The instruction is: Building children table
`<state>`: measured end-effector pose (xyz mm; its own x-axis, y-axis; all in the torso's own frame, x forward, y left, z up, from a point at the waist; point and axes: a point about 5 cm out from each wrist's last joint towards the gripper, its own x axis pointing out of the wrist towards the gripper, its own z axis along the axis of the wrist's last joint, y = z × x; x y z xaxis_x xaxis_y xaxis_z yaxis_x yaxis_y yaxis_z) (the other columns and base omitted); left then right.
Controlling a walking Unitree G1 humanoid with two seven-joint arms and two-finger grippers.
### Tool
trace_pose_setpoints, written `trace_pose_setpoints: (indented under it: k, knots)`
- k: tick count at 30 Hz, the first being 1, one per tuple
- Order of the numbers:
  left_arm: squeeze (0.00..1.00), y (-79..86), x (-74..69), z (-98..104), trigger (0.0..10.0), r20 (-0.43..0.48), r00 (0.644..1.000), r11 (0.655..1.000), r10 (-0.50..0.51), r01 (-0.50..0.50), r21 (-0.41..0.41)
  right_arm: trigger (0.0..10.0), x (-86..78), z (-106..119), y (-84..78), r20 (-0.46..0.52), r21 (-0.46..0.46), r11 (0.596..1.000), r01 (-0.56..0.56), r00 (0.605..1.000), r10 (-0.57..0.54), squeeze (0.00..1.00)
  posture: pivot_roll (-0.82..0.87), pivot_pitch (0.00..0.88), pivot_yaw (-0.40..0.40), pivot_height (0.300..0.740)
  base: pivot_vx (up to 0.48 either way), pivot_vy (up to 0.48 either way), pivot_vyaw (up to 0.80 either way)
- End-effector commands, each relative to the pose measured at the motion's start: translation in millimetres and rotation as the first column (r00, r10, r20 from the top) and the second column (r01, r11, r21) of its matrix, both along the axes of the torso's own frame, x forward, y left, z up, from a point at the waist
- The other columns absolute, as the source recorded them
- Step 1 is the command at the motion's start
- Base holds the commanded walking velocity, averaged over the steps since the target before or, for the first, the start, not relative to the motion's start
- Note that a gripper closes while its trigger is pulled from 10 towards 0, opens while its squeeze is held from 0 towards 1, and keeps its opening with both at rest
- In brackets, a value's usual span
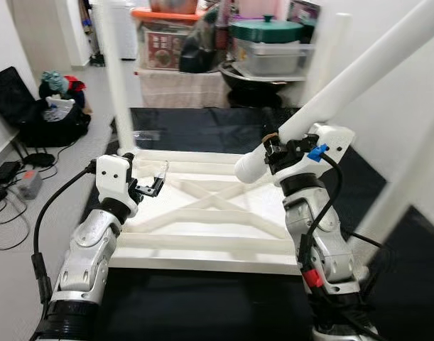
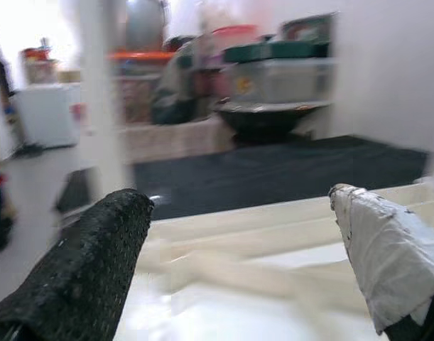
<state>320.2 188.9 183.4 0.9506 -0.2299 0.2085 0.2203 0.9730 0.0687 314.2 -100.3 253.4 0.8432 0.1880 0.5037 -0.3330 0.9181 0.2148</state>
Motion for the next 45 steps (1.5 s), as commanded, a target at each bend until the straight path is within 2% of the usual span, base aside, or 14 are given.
trace_pose_setpoints:
  k: [1, 4, 9, 17, 21, 23, 26, 33, 39, 45]
  knots:
    - [0.00, -6.2, -0.1, -1, 10.0, -0.007, 1.000, 1.000, -0.023, 0.023, -0.019, 0.0, -0.1, 1, -6.9, 0.007, -0.019, 0.999, 0.028, 1.000, -0.028, 0.00, 0.11, 0.000, -0.087, 0.740, 0.000, 0.315, 0.80]
    - [0.00, -6.8, -0.8, -2, 10.0, -0.010, 1.000, 1.000, -0.023, 0.023, -0.020, 0.0, -0.3, 0, -7.3, 0.003, -0.018, 0.999, 0.031, 1.000, -0.031, 0.00, 0.11, 0.000, -0.087, 0.740, 0.000, 0.105, 0.80]
    - [0.00, -8.7, -4.9, -8, 10.0, -0.028, 0.999, 0.999, -0.032, 0.031, -0.013, 0.0, -1.0, -4, -9.9, -0.021, -0.015, 0.999, 0.040, 0.999, -0.040, 0.00, 0.11, 0.000, -0.087, 0.740, 0.000, 0.000, 0.00]
    - [0.00, -5.6, -12.9, -23, 10.0, -0.084, 0.996, 0.999, -0.031, 0.032, 0.018, 0.0, -6.8, -26, -4.8, -0.108, -0.091, 0.994, -0.060, 0.993, 0.050, 0.00, 0.09, 0.000, -0.081, 0.740, 0.000, 0.000, 0.00]
    - [0.00, -10.0, -14.5, -25, 10.0, -0.089, 0.995, 0.999, -0.035, 0.037, 0.020, 0.0, -12.2, -44, 5.4, -0.157, -0.137, 0.979, -0.149, 0.979, 0.127, 0.00, 0.09, 0.000, -0.083, 0.740, 0.000, 0.000, 0.00]
    - [0.00, -10.7, -14.3, -25, 10.0, -0.090, 0.995, 0.999, -0.035, 0.037, 0.019, 0.0, -11.2, -48, 7.1, -0.167, -0.148, 0.976, -0.157, 0.977, 0.132, 0.00, 0.09, 0.000, -0.083, 0.740, 0.000, 0.000, 0.00]
    - [0.00, -11.6, -14.1, -25, 10.0, -0.091, 0.995, 0.999, -0.036, 0.038, 0.022, 0.0, -5.2, -56, 6.3, -0.166, -0.220, 0.965, -0.145, 0.980, 0.109, 0.00, 0.10, 0.000, -0.080, 0.740, 0.000, 0.000, 0.00]
    - [0.00, -7.8, -13.5, -25, 10.0, -0.094, 0.995, 0.999, -0.027, 0.030, 0.033, 0.0, 2.7, -51, 5.8, -0.158, -0.208, 0.968, -0.143, 0.981, 0.112, 0.00, 0.11, 0.000, -0.081, 0.740, 0.000, 0.000, 0.00]
    - [0.00, -5.5, -12.0, -23, 10.0, -0.089, 0.996, 0.999, -0.015, 0.018, 0.040, 0.0, 1.9, -55, 21.5, -0.159, -0.197, 0.958, -0.210, 0.971, 0.180, 0.00, 0.12, 0.000, -0.090, 0.740, 0.000, 0.000, 0.00]
    - [0.00, -3.8, -10.8, -23, 10.0, -0.090, 0.996, 0.999, -0.009, 0.013, 0.041, 0.0, -0.8, -61, 26.9, -0.163, -0.198, 0.949, -0.244, 0.963, 0.214, 0.00, 0.11, 0.000, -0.085, 0.740, 0.000, 0.000, 0.00]
